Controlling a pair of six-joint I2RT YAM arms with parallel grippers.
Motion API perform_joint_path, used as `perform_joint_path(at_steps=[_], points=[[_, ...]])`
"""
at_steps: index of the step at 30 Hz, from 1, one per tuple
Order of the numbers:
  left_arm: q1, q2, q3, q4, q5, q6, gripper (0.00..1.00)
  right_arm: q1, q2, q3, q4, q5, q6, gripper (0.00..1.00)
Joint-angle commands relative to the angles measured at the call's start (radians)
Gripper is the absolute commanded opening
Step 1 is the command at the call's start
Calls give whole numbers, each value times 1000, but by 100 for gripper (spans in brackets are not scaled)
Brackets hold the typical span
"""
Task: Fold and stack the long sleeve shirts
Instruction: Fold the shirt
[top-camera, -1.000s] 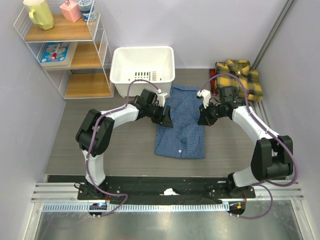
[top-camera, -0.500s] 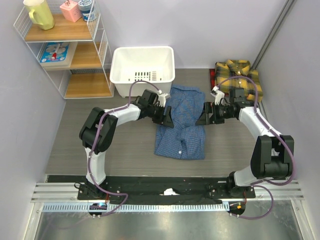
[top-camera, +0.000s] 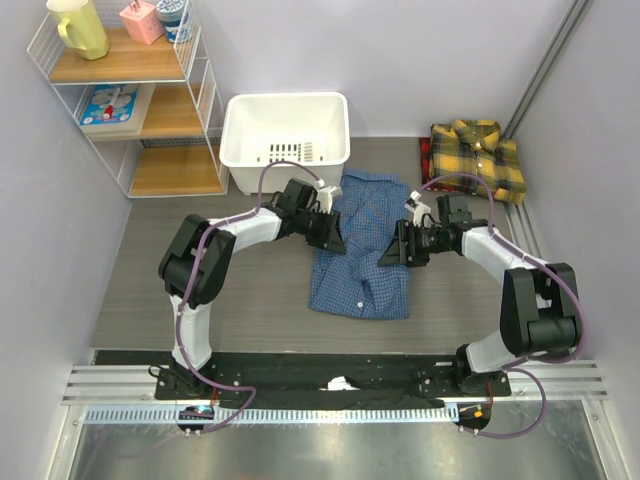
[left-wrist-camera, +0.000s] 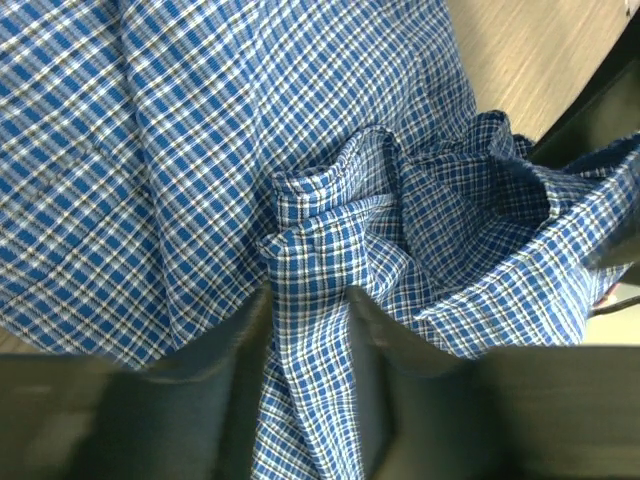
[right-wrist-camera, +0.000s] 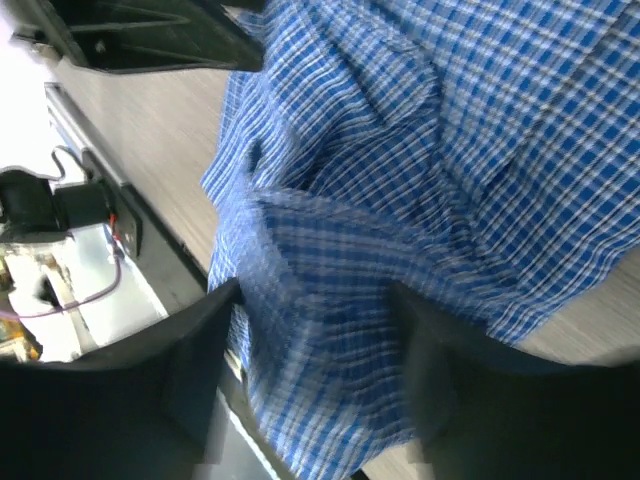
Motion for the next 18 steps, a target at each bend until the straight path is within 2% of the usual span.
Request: perform_joint_path(at_steps=[1,2,3,6,7,8,12,18], points=[[-4,-43,-15,66,44,0,30,5,36,7,90,57,-3,53],[-4,-55,-24,72,46,1,25,5,36,7,90,63,-13,46],[-4,-65,-30,76,44,1,19,5,35,4,102,83,-16,32],[-4,-98,-47,78,40,0,6,0,21,-2,109,91,-42,13],[-3,-106,-50,70,35,0,3,-6,13,-7,113,89,-46,10],[-3,-121,-56,64,27,-3,0,-6,10,-7,118,86,-57,8],[5,-184,-93,58,26,-8,0,-9,-22,-8,187,45,-74,2],[9,-232,-148,26,-6,16,0,-6,16,-13,317,-32,-106,1]])
